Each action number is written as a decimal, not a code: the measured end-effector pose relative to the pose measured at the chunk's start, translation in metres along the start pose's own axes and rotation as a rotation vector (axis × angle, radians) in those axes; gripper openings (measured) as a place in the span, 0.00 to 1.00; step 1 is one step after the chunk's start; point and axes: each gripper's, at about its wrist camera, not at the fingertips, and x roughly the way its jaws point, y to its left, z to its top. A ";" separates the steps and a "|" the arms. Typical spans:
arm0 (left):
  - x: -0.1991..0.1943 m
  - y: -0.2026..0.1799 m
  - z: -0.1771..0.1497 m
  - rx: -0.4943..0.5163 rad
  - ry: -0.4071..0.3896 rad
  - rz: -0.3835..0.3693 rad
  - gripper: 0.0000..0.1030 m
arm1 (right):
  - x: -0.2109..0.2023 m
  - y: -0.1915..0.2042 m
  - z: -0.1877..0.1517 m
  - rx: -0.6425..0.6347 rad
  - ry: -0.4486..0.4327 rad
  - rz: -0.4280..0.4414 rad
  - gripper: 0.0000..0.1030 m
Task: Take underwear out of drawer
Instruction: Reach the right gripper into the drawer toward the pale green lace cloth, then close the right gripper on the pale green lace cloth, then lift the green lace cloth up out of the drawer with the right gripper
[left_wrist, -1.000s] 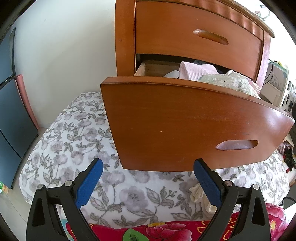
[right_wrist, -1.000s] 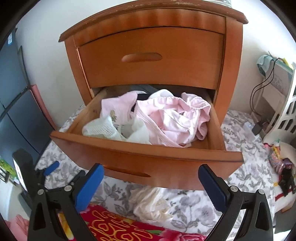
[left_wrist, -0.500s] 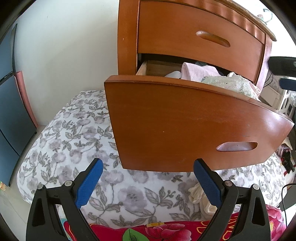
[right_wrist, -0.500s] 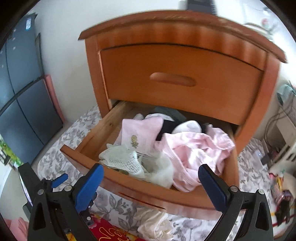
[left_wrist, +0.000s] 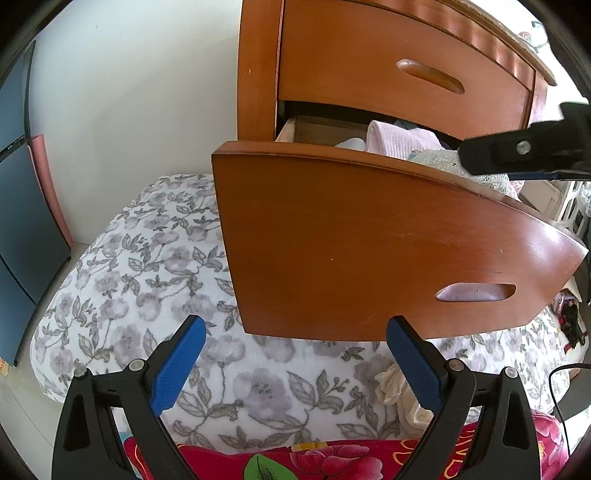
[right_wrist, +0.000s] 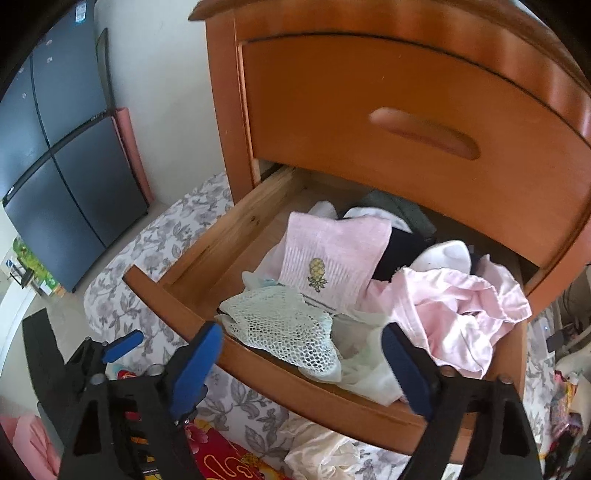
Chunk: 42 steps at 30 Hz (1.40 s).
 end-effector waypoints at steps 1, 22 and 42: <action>0.000 0.000 0.000 -0.001 0.000 0.000 0.95 | 0.002 0.000 0.000 0.002 0.007 0.007 0.78; 0.004 0.002 0.000 -0.015 0.020 -0.008 0.95 | 0.016 -0.009 0.006 0.073 0.085 0.065 0.06; 0.006 0.000 -0.001 -0.001 0.035 0.003 0.95 | 0.000 -0.020 -0.002 0.168 -0.079 -0.056 0.06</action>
